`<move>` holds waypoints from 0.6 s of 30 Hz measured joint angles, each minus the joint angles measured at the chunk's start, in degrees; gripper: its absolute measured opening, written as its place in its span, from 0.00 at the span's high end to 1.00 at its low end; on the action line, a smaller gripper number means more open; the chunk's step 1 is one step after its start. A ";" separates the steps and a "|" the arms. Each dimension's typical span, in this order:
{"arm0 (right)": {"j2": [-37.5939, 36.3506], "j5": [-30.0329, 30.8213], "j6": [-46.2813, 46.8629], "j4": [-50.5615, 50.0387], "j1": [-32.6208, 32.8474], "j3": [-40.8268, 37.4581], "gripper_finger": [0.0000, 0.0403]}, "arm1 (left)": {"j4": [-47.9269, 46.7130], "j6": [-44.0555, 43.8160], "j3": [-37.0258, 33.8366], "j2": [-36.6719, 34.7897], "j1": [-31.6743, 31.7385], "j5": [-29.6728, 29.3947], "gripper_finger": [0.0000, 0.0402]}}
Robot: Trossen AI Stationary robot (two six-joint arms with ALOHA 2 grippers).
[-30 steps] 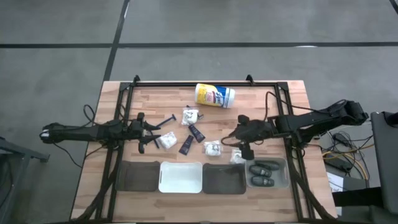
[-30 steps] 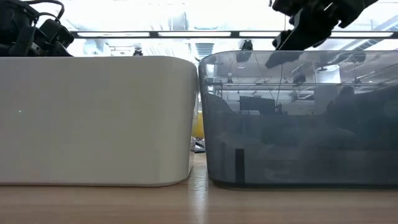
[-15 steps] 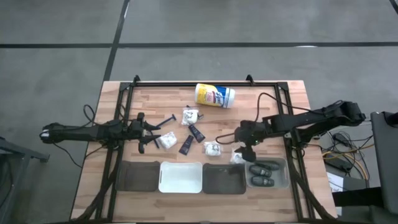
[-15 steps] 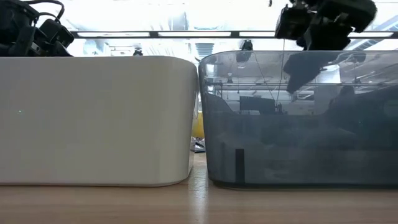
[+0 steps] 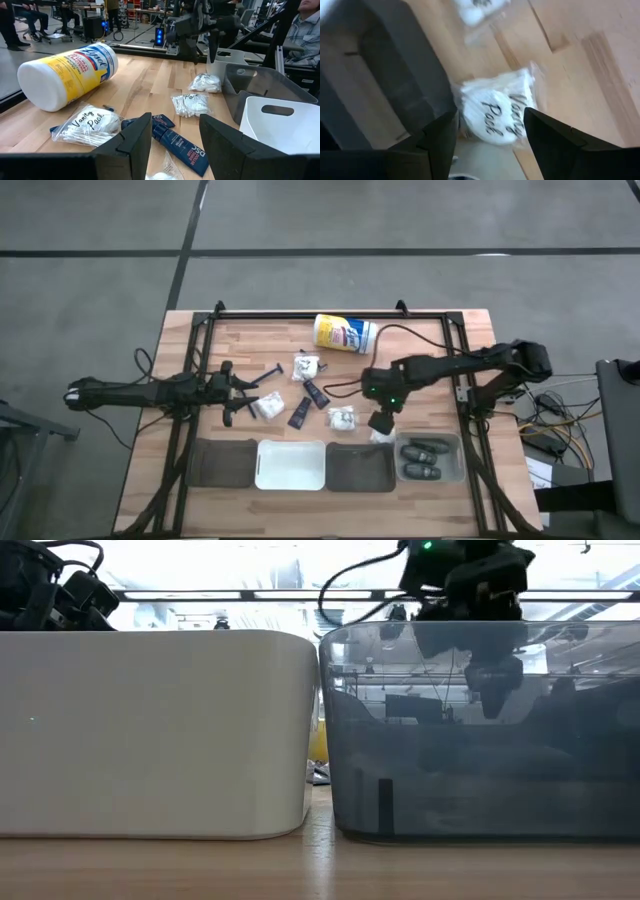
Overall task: Pick & Place Travel size toiletries
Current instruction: Put the cotton pack into the right black bin
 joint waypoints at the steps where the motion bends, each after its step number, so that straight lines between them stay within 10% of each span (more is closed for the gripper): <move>1: 1.32 0.00 0.00 -2.07 -0.09 1.35 0.45 | 0.00 0.00 0.00 0.00 0.02 0.00 0.57; 18: 12.47 -2.87 2.91 -7.26 -0.66 5.25 0.33 | 0.00 0.00 0.00 0.11 0.00 0.02 0.57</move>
